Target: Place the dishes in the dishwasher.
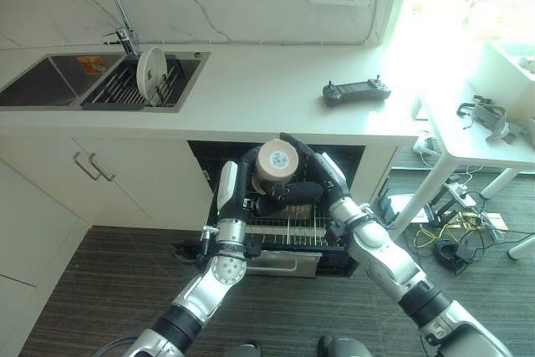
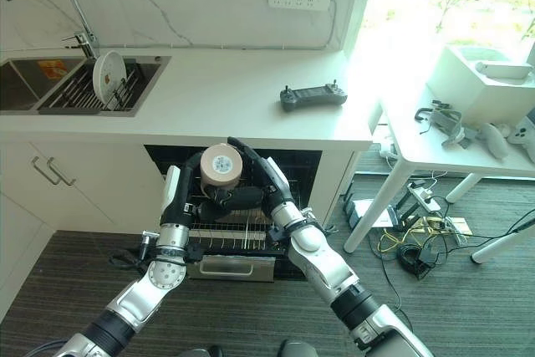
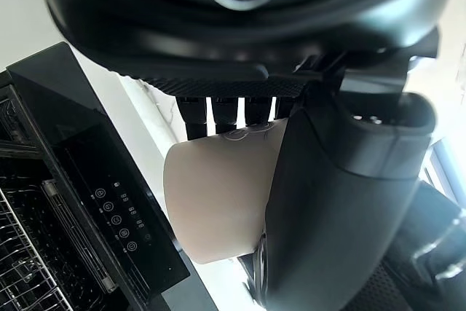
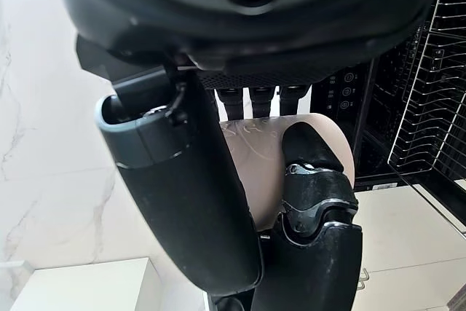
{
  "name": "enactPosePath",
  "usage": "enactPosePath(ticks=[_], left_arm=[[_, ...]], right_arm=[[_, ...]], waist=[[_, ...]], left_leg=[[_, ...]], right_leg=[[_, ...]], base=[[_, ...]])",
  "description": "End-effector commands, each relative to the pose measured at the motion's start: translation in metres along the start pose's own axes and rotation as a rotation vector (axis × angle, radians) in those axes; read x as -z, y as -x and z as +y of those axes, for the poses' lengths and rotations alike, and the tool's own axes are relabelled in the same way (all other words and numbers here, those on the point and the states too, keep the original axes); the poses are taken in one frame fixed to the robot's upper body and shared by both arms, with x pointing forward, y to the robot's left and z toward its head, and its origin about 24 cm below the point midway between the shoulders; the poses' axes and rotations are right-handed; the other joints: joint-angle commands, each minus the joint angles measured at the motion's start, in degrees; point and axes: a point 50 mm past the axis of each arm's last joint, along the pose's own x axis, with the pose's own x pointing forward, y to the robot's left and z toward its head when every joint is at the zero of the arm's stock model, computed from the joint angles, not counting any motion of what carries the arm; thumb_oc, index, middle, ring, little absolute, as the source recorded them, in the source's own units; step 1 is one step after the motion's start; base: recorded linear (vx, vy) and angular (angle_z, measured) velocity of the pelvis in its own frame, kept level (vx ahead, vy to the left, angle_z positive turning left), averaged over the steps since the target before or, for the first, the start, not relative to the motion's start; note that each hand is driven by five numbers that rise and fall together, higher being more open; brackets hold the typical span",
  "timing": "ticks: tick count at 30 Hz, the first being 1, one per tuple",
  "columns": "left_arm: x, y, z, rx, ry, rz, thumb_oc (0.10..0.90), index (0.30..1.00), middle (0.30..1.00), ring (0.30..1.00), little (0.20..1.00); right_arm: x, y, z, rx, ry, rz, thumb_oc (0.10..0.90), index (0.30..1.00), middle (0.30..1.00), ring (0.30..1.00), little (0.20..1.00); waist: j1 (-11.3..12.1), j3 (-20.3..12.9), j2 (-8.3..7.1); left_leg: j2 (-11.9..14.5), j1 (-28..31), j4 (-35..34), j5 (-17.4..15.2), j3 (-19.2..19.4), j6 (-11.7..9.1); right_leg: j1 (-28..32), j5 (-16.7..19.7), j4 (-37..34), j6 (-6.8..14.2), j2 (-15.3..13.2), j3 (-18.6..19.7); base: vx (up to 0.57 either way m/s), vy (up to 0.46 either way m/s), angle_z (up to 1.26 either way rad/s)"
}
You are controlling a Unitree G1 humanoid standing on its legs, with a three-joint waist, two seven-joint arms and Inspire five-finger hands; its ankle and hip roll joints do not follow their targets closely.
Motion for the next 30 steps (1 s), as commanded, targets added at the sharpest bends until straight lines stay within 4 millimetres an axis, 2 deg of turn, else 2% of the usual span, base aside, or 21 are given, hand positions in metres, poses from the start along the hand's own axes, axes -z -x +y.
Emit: enactPosePath(ticks=[1, 7, 14, 20, 21, 22, 30], left_arm=[[-0.078, -0.036, -0.017, 0.019, 0.119, -0.379, 0.4, 0.3, 0.3, 0.3, 0.3], [-0.085, -0.034, -0.025, 0.042, 0.127, -0.413, 0.4, 0.3, 0.3, 0.3, 0.3], [-0.087, -0.033, -0.028, 0.044, 0.14, -0.417, 0.4, 0.3, 0.3, 0.3, 0.3], [-0.089, -0.032, -0.032, 0.036, 0.155, -0.431, 0.4, 0.3, 0.3, 0.3, 0.3], [-0.091, -0.032, -0.032, 0.033, 0.155, -0.438, 0.4, 0.3, 0.3, 0.3, 0.3], [-0.092, -0.032, -0.033, 0.033, 0.156, -0.438, 0.4, 0.3, 0.3, 0.3, 0.3], [-0.097, -0.032, -0.033, 0.027, 0.159, -0.461, 0.4, 0.3, 0.3, 0.3, 0.3]], right_arm=[[-0.049, -0.031, 0.029, -0.11, -0.01, -0.222, 0.8, 0.9, 0.9, 0.9, 0.9], [-0.048, -0.036, 0.044, -0.17, -0.04, -0.196, 0.8, 0.9, 0.9, 0.9, 0.9], [-0.047, -0.038, 0.053, -0.224, -0.132, -0.168, 0.8, 0.9, 0.9, 0.9, 0.9], [-0.05, -0.039, 0.058, -0.224, -0.12, -0.177, 0.8, 0.9, 0.9, 0.9, 0.9], [-0.049, -0.039, 0.059, -0.209, -0.106, -0.179, 0.543, 0.514, 0.514, 0.514, 0.514], [-0.05, -0.04, 0.058, -0.188, -0.084, -0.192, 0.4, 0.3, 0.3, 0.3, 0.3], [-0.057, -0.039, 0.055, -0.129, 0.043, -0.283, 0.4, 0.3, 0.3, 0.3, 0.3]], waist=[[1.4, -1.8, -1.06], [1.7, -1.7, -0.99], [1.9, -1.6, -1.1], [1.9, -1.6, -1.16], [1.9, -1.5, -1.15], [1.9, -1.5, -1.13], [1.8, -1.2, -1.0]], left_leg=[[-1.5, -1.4, 5.5, -9.8, -3.6, 3.2], [-1.6, -1.4, 5.5, -9.8, -3.7, 3.2], [-1.5, -1.4, 5.5, -9.7, -3.7, 3.2], [-1.5, -1.4, 5.5, -9.7, -3.6, 3.2], [-1.4, -1.4, 5.5, -9.7, -3.6, 3.2], [-1.4, -1.4, 5.5, -9.7, -3.6, 3.2], [-1.7, -1.3, 5.5, -9.8, -3.6, 3.4]], right_leg=[[5.1, -4.6, -2.7, 2.7, -1.6, -4.1], [5.3, -4.7, -2.7, 2.5, -1.7, -4.3], [5.4, -4.7, -2.7, 2.4, -1.7, -4.6], [5.4, -4.7, -2.7, 2.3, -1.8, -4.7], [5.4, -4.7, -2.7, 2.3, -1.8, -4.7], [5.4, -4.7, -2.7, 2.3, -1.8, -4.7], [5.5, -4.7, -2.7, 2.3, -1.8, -4.6]], base=[[0.0, 0.0, 0.0], [0.0, 0.0, 0.0], [0.0, 0.0, 0.0], [0.0, 0.0, 0.0], [0.0, 0.0, 0.0], [0.0, 0.0, 0.0], [0.0, 0.0, 0.0]])
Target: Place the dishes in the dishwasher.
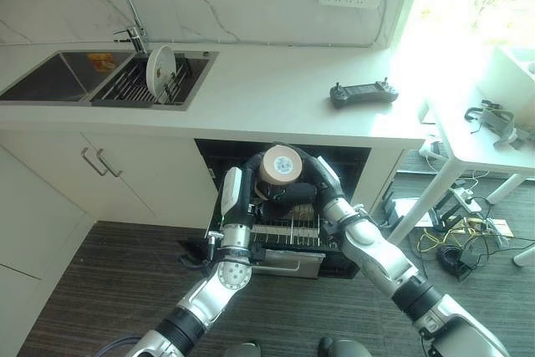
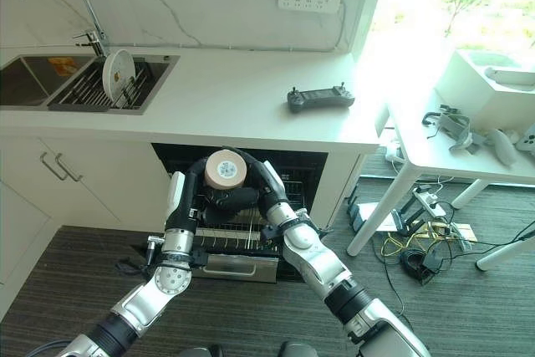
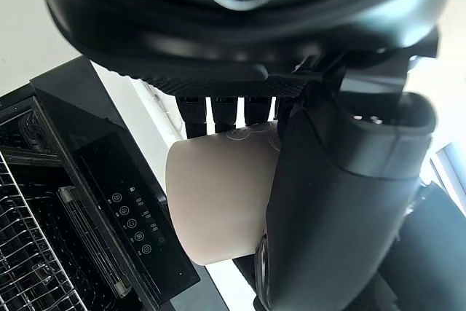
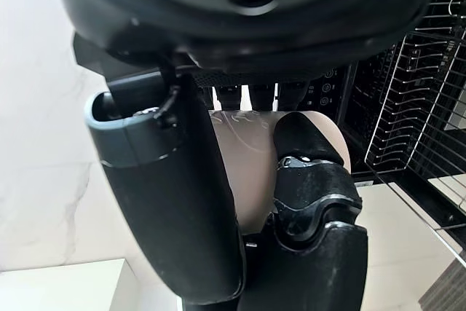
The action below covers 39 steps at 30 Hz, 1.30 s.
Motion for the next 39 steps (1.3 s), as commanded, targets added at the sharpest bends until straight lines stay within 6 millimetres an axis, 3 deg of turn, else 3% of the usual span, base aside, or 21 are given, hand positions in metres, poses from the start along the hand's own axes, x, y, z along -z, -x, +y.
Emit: enactPosePath(ticks=[1, 8, 9, 10, 16, 21, 26, 34, 39], left_arm=[[-0.099, -0.038, -0.021, 0.03, 0.163, -0.478, 0.4, 0.3, 0.3, 0.3, 0.3], [-0.108, -0.037, -0.025, 0.065, 0.18, -0.506, 0.4, 0.3, 0.3, 0.3, 0.3], [-0.107, -0.037, -0.025, 0.071, 0.18, -0.503, 0.489, 0.434, 0.434, 0.434, 0.434], [-0.106, -0.037, -0.027, 0.081, 0.184, -0.496, 0.8, 0.9, 0.9, 0.9, 0.9], [-0.101, -0.034, -0.034, 0.148, 0.189, -0.454, 0.8, 0.9, 0.9, 0.9, 0.9], [-0.095, -0.03, -0.035, 0.161, 0.191, -0.419, 0.8, 0.9, 0.9, 0.9, 0.9], [-0.089, -0.026, -0.03, 0.139, 0.188, -0.395, 0.8, 0.9, 0.9, 0.9, 0.9], [-0.079, -0.022, -0.016, 0.121, 0.17, -0.377, 0.8, 0.9, 0.9, 0.9, 0.9], [-0.073, -0.02, -0.008, 0.091, 0.158, -0.357, 0.8, 0.9, 0.9, 0.9, 0.9]], right_arm=[[-0.071, -0.024, 0.048, -0.148, 0.016, -0.36, 0.4, 0.3, 0.3, 0.3, 0.3], [-0.082, -0.024, 0.044, -0.071, 0.014, -0.435, 0.4, 0.3, 0.3, 0.3, 0.3], [-0.084, -0.023, 0.042, -0.044, -0.006, -0.448, 0.4, 0.3, 0.3, 0.3, 0.3], [-0.086, -0.022, 0.038, -0.005, -0.029, -0.466, 0.4, 0.3, 0.3, 0.3, 0.3], [-0.107, -0.013, 0.014, 0.206, -0.145, -0.631, 0.4, 0.3, 0.3, 0.3, 0.3], [-0.131, 0.011, -0.018, 0.435, -0.23, -0.832, 0.4, 0.3, 0.3, 0.3, 0.3], [-0.141, 0.032, -0.037, 0.596, -0.178, -0.955, 0.4, 0.3, 0.3, 0.3, 0.3], [-0.141, 0.048, -0.061, 0.665, -0.139, -0.983, 0.4, 0.3, 0.3, 0.3, 0.3], [-0.137, 0.052, -0.063, 0.585, -0.171, -0.964, 0.4, 0.3, 0.3, 0.3, 0.3]], waist=[[0.5, -1.2, -0.95], [0.5, -1.0, -0.76], [0.4, -1.0, -0.72], [0.3, -1.1, -0.65], [-0.4, -1.2, -0.29], [-1.8, -1.1, 0.28], [-2.8, -0.8, 0.71], [-3.2, -1.1, 0.88], [-3.0, -1.2, 0.88]], left_leg=[[-1.6, -1.2, 5.3, -9.8, -3.2, 3.4], [-1.9, -0.9, 5.3, -10.0, -3.3, 3.7], [-1.8, -0.8, 5.3, -10.0, -3.2, 3.7], [-1.7, -0.8, 5.3, -10.1, -3.1, 3.7], [-1.3, -0.8, 5.3, -10.1, -2.6, 3.6], [-0.9, -0.7, 5.3, -10.5, -1.8, 3.8], [-0.5, -0.5, 5.3, -10.5, -0.7, 3.9], [-0.2, -0.8, 5.3, -10.3, -0.1, 3.7], [-0.2, -1.2, 5.3, -10.1, -0.2, 3.6]], right_leg=[[5.3, -4.6, -2.7, 2.3, -1.7, -4.3], [5.6, -4.6, -2.7, 2.3, -1.6, -3.9], [5.6, -4.7, -2.7, 2.3, -1.6, -4.0], [5.7, -4.7, -2.7, 2.3, -1.6, -4.0], [5.6, -4.7, -2.7, 2.3, -1.5, -4.0], [5.4, -4.9, -2.7, 2.2, -1.2, -3.5], [5.3, -4.9, -2.7, 2.2, -0.9, -3.1], [5.0, -4.9, -2.7, 2.2, -0.9, -3.1], [4.8, -4.9, -2.7, 2.1, -1.0, -3.2]], base=[[0.0, 0.0, 0.0], [0.0, 0.0, 0.0], [0.0, 0.0, 0.0], [0.0, 0.0, 0.0], [0.0, 0.0, 0.0], [0.0, 0.0, 0.0], [0.0, 0.016, -0.03], [0.0, 0.002, 0.0], [0.0, 0.0, 0.0]])
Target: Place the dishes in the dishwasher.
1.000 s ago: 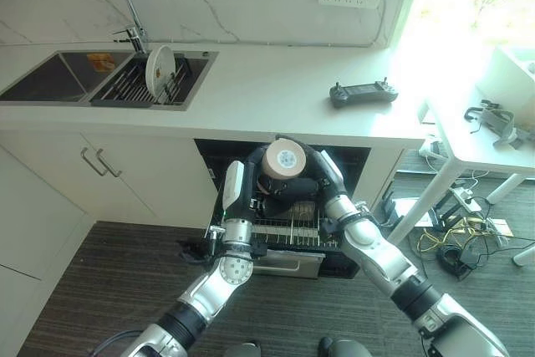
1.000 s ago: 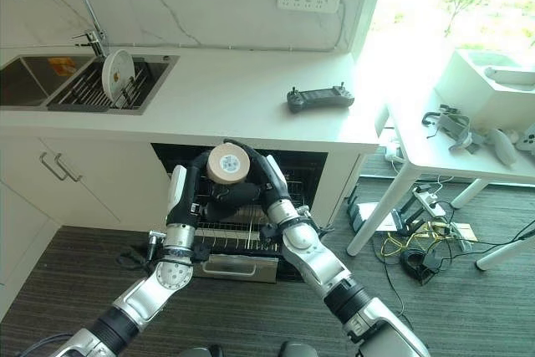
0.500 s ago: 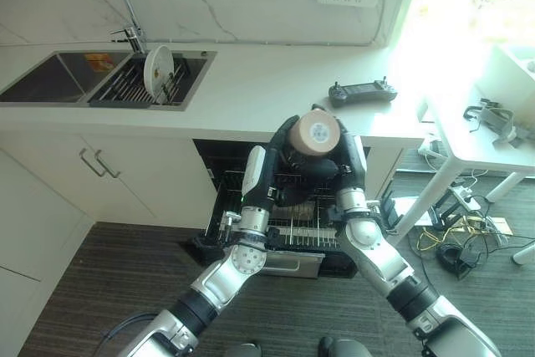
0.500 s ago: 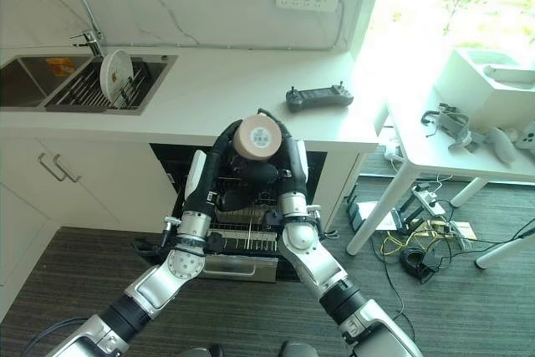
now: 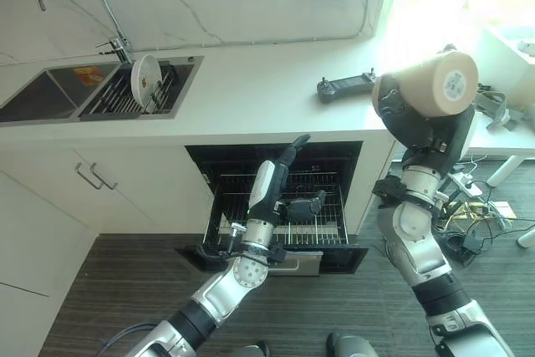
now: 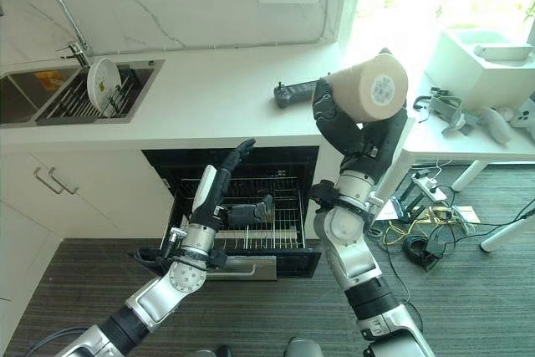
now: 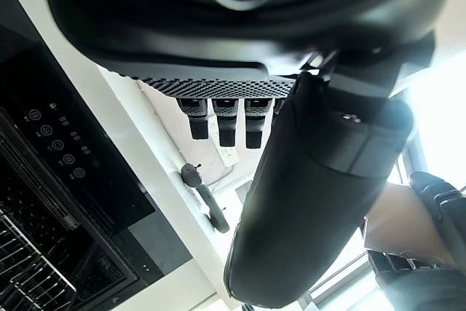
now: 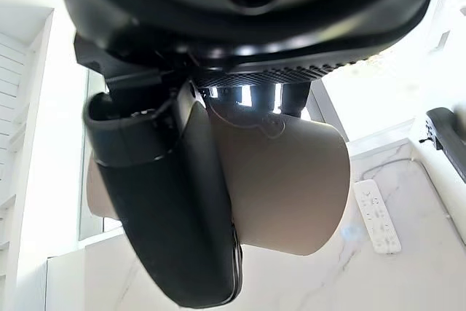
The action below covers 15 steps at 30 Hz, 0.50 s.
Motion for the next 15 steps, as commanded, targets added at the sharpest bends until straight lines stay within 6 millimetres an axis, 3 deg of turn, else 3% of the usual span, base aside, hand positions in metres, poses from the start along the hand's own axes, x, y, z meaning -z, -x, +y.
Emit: enactPosePath(ticks=[1, 6, 8, 15], left_arm=[[-0.04, -0.017, 0.02, -0.084, 0.058, -0.227, 0.8, 0.9, 0.9, 0.9, 0.9], [-0.024, -0.012, 0.031, -0.031, 0.034, -0.144, 0.8, 0.9, 0.9, 0.9, 0.9], [-0.005, 0.002, 0.039, 0.084, -0.006, -0.059, 0.8, 0.9, 0.9, 0.9, 0.9], [0.033, 0.038, 0.065, 0.168, -0.071, 0.143, 0.8, 0.9, 0.9, 0.9, 0.9]], right_arm=[[-0.048, -0.012, 0.023, -0.175, -0.226, -0.211, 0.4, 0.3, 0.3, 0.3, 0.3], [-0.04, -0.004, 0.014, -0.3, -0.187, -0.125, 0.4, 0.3, 0.3, 0.3, 0.3], [-0.029, 0.009, -0.006, -0.365, -0.12, -0.039, 0.4, 0.3, 0.3, 0.3, 0.3], [0.001, 0.028, -0.042, -0.426, 0.02, 0.152, 0.4, 0.3, 0.3, 0.3, 0.3]], waist=[[0.4, -1.7, -1.83], [0.6, -1.7, -1.79], [0.6, -1.8, -1.66], [1.0, -1.8, -1.07]], left_leg=[[-0.5, -1.2, 5.6, -10.0, -0.7, 3.4], [-0.6, -1.6, 5.6, -9.8, -0.8, 3.3], [-0.5, -2.1, 5.6, -9.7, -0.6, 3.3], [-0.2, -2.7, 5.6, -8.9, -0.7, 3.0]], right_leg=[[4.2, -5.3, -1.7, 1.9, -1.0, -3.4], [3.9, -5.2, -1.7, 2.2, -1.2, -3.8], [3.5, -5.0, -1.7, 2.4, -1.5, -4.2], [3.4, -5.0, -1.7, 2.6, -1.9, -5.2]], base=[[0.0, 0.0, 0.0], [0.0, 0.0, 0.0], [0.0, 0.012, 0.02], [0.02, 0.025, 0.0]])
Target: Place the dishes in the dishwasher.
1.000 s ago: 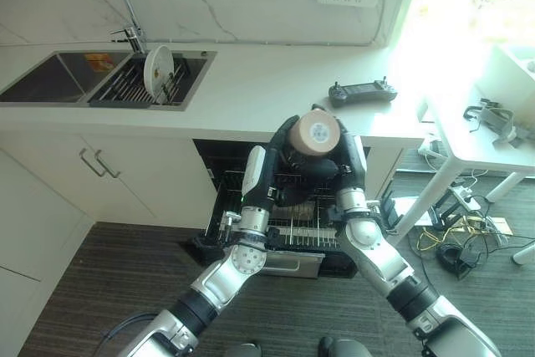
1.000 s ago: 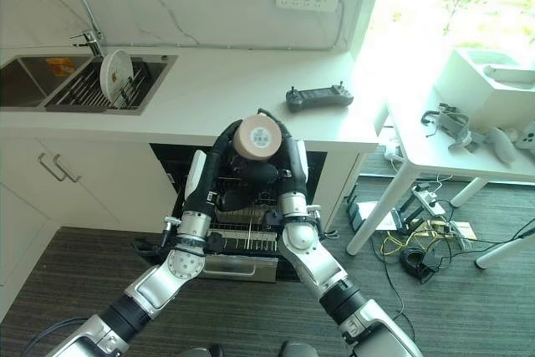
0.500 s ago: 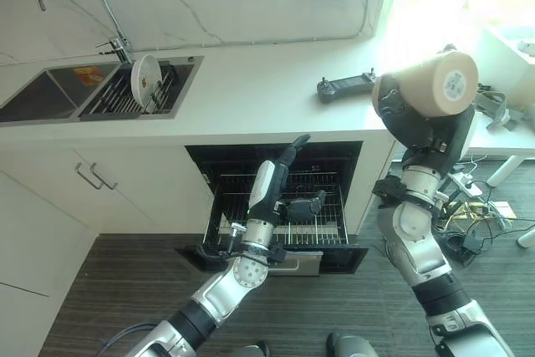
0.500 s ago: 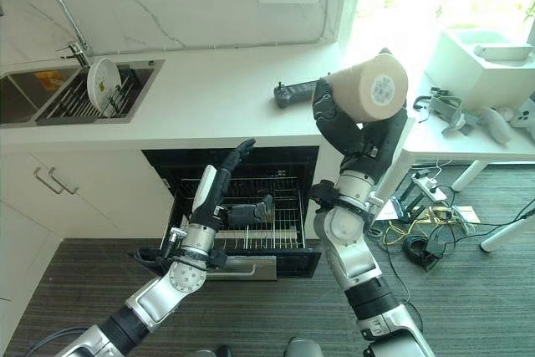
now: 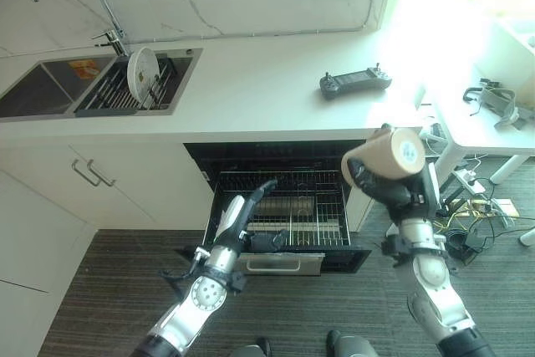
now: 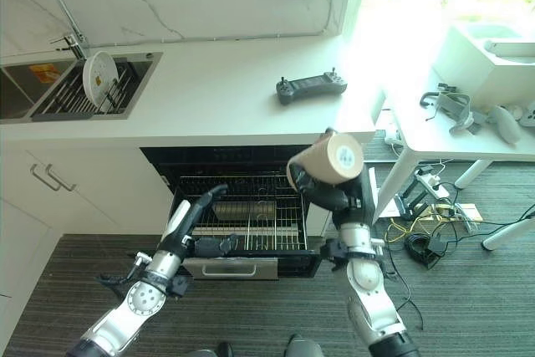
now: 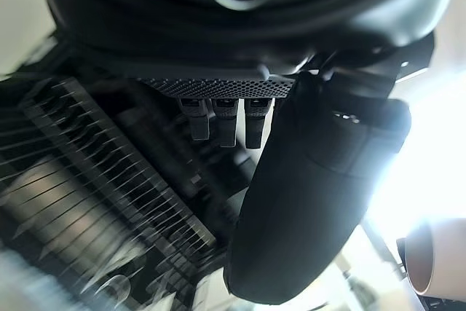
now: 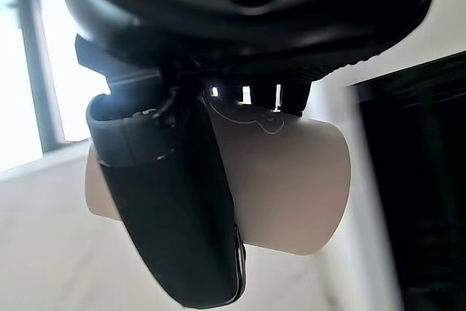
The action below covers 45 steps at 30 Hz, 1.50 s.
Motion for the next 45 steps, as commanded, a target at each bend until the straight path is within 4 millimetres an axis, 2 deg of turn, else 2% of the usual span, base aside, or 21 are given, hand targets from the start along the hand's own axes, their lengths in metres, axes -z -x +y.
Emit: enactPosePath(ticks=[1, 7, 8, 9, 14, 20, 22, 23, 25, 33, 38, 45], left_arm=[[-0.037, -0.017, 0.031, -0.035, -0.067, -0.211, 0.8, 0.9, 0.9, 0.9, 0.9], [-0.025, -0.011, 0.038, 0.022, -0.244, -0.186, 0.8, 0.9, 0.9, 0.9, 0.9], [-0.023, -0.013, 0.04, 0.038, -0.348, -0.183, 0.8, 0.9, 0.9, 0.9, 0.9], [-0.022, -0.013, 0.04, 0.039, -0.381, -0.184, 0.8, 0.9, 0.9, 0.9, 0.9], [-0.02, -0.017, 0.05, -0.054, -0.548, -0.209, 0.8, 0.9, 0.9, 0.9, 0.9], [-0.019, -0.03, 0.059, -0.104, -0.689, -0.246, 0.8, 0.9, 0.9, 0.9, 0.9], [-0.022, -0.036, 0.064, -0.133, -0.709, -0.254, 0.8, 0.9, 0.9, 0.9, 0.9], [-0.027, -0.043, 0.067, -0.142, -0.744, -0.285, 0.8, 0.9, 0.9, 0.9, 0.9], [-0.034, -0.048, 0.069, -0.135, -0.769, -0.321, 0.8, 0.9, 0.9, 0.9, 0.9], [-0.057, -0.064, 0.075, -0.055, -0.814, -0.376, 0.8, 0.9, 0.9, 0.9, 0.9], [-0.071, -0.069, 0.072, 0.017, -0.837, -0.402, 0.8, 0.9, 0.9, 0.9, 0.9], [-0.085, -0.072, 0.072, 0.046, -0.842, -0.422, 0.8, 0.9, 0.9, 0.9, 0.9]], right_arm=[[-0.058, -0.025, 0.011, -0.14, 0.001, -0.303, 0.4, 0.3, 0.3, 0.3, 0.3], [-0.042, -0.03, 0.002, -0.147, 0.096, -0.212, 0.4, 0.3, 0.3, 0.3, 0.3], [-0.032, -0.034, 0.0, -0.148, 0.12, -0.151, 0.4, 0.3, 0.3, 0.3, 0.3], [-0.029, -0.035, -0.001, -0.148, 0.127, -0.136, 0.4, 0.3, 0.3, 0.3, 0.3], [-0.024, -0.046, -0.007, -0.134, 0.193, -0.106, 0.4, 0.3, 0.3, 0.3, 0.3], [-0.036, -0.078, -0.004, -0.137, 0.267, -0.115, 0.4, 0.3, 0.3, 0.3, 0.3], [-0.046, -0.092, 0.0, -0.142, 0.315, -0.134, 0.4, 0.3, 0.3, 0.3, 0.3], [-0.054, -0.107, 0.0, -0.132, 0.35, -0.131, 0.4, 0.3, 0.3, 0.3, 0.3], [-0.061, -0.12, -0.003, -0.118, 0.366, -0.125, 0.4, 0.3, 0.3, 0.3, 0.3], [-0.09, -0.146, 0.002, -0.136, 0.456, -0.148, 0.4, 0.3, 0.3, 0.3, 0.3], [-0.091, -0.154, 0.005, -0.132, 0.457, -0.119, 0.4, 0.3, 0.3, 0.3, 0.3], [-0.083, -0.158, 0.009, -0.079, 0.405, -0.075, 0.4, 0.3, 0.3, 0.3, 0.3]], waist=[[0.9, -1.8, -1.07], [1.8, -1.5, -0.88], [2.1, -1.2, -0.72], [2.2, -1.1, -0.69], [3.1, 0.0, -0.15], [3.8, 3.2, 0.86], [3.9, 4.9, 1.35], [4.0, 6.7, 1.86], [4.2, 8.5, 2.3], [4.2, 13.2, 3.67], [3.8, 15.4, 5.27], [3.8, 16.8, 7.36]], left_leg=[[-0.1, -2.8, 7.5, -9.0, -0.9, 3.1], [-0.1, -3.6, 7.5, -8.6, -1.6, 2.8], [-0.1, -4.0, 7.5, -8.4, -1.7, 2.6], [-0.1, -4.1, 7.5, -8.3, -1.8, 2.6], [-0.1, -5.1, 7.5, -7.8, -2.4, 2.3], [-0.6, -7.9, 7.5, -6.6, -3.6, 2.1], [-0.9, -9.1, 7.5, -6.1, -4.1, 2.1], [-1.2, -10.3, 7.5, -5.5, -4.5, 2.1], [-1.3, -11.3, 7.5, -5.1, -4.6, 2.1], [-1.5, -14.0, 7.5, -4.0, -3.9, 2.2], [-1.8, -14.9, 7.5, -3.5, -3.3, 2.3], [-2.4, -15.3, 7.5, -3.4, -2.6, 2.4]], right_leg=[[3.7, -4.8, -0.5, 2.4, -1.9, -5.1], [3.4, -4.8, -0.5, 2.6, -2.5, -6.2], [3.2, -4.8, -0.5, 2.7, -2.8, -6.7], [3.2, -4.8, -0.5, 2.7, -2.9, -6.8], [2.6, -4.6, -0.5, 2.9, -3.3, -7.2], [0.2, -3.7, -0.5, 2.8, -3.5, -7.1], [-0.7, -3.4, -0.5, 2.7, -3.5, -6.9], [-1.7, -2.9, -0.5, 2.6, -3.6, -6.7], [-2.5, -2.4, -0.5, 2.6, -3.7, -6.8], [-5.2, -0.8, -0.5, 2.6, -4.2, -6.8], [-6.2, 0.0, -0.5, 2.6, -4.7, -6.5], [-6.7, 0.4, -0.5, 2.7, -5.5, -6.7]], base=[[0.04, 0.036, 0.03], [0.04, 0.029, 0.11], [0.05, 0.035, 0.24], [0.06, 0.039, 0.2], [0.04, 0.019, 0.08], [-0.05, 0.021, 0.09], [-0.12, 0.044, 0.06], [-0.11, 0.036, 0.09], [-0.1, 0.041, 0.16], [-0.07, 0.03, 0.03], [-0.02, 0.06, 0.03], [0.01, 0.045, 0.02]])
